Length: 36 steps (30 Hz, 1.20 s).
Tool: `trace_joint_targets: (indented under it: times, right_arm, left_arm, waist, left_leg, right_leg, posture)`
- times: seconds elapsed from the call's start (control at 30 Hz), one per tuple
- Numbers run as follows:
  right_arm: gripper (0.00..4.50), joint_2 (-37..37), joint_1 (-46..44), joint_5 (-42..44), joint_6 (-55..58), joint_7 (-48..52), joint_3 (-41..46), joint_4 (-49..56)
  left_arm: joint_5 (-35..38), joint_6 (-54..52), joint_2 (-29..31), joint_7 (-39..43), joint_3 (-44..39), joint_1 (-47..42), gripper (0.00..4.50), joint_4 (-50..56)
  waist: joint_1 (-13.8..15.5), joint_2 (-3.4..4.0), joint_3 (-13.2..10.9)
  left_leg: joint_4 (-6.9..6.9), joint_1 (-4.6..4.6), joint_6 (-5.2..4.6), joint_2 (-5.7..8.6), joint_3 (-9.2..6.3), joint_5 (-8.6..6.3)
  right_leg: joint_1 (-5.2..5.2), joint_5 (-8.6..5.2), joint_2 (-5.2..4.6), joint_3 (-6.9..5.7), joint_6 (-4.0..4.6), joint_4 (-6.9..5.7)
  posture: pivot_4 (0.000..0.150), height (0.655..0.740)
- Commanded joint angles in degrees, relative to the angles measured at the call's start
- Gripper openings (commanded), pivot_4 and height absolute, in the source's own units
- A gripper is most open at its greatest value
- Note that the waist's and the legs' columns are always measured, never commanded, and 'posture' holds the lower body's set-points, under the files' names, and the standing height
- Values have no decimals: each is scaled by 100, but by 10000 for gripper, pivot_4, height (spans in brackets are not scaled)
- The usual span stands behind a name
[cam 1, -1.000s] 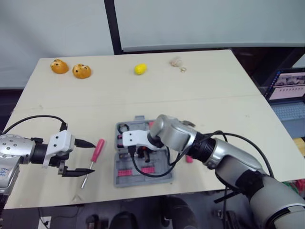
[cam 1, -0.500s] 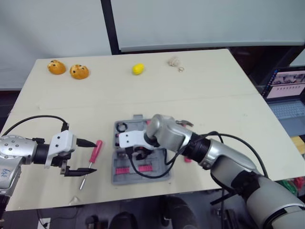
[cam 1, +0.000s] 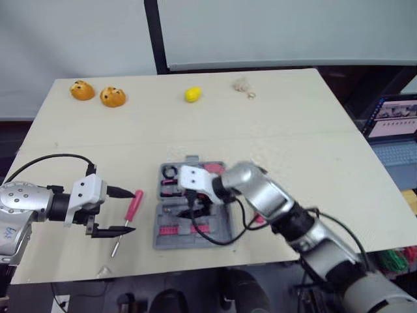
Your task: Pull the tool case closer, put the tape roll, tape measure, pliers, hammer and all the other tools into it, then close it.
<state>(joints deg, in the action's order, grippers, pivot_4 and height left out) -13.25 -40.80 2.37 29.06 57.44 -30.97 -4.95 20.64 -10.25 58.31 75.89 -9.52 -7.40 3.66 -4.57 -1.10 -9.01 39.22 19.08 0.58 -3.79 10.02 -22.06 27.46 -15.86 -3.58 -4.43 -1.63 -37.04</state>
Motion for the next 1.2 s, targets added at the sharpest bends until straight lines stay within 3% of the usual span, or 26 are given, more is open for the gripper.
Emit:
trace_joint_targets:
  times: [0.03,0.17,0.63,0.93,1.2]
  right_arm:
    - [20652,275,218,260,-595,-349,490,-41]
    - [496,378,494,152,-871,-484,501,-316]
    - [496,365,843,-161,-722,-774,406,-628]
    - [496,-72,1004,-878,690,-803,-358,-700]
    - [496,55,1088,-560,906,-1047,120,-364]
  left_arm:
    - [87,9,15,53,-14,-199,45000,-51]
    - [46,52,7,92,37,-319,45000,-178]
    - [-35,171,-39,133,211,-622,45000,-420]
    - [-73,234,-85,139,330,-813,45000,-537]
    - [-74,245,-156,85,344,-833,45000,-591]
  waist:
    - [-32,1,0]
    - [-36,1,-1]
    - [-14,1,0]
    - [13,0,15]
    - [142,2,46]
  left_leg:
    - [0,-3,3,1,1,1]
    - [-5,-22,10,4,-2,5]
    - [-4,-21,10,-1,-2,6]
    - [-10,-69,8,-4,-5,4]
    - [-13,-94,6,-9,-4,-1]
  right_leg:
    - [4,0,4,1,0,1]
    - [2,-4,14,16,10,-7]
    - [0,-7,6,19,13,-12]
    - [-40,-7,6,29,14,-10]
    - [-85,-8,6,11,16,11]
  posture:
    - [1500,7292]
    - [1500,7292]
    - [1500,7292]
    - [1500,7292]
    - [1500,7292]
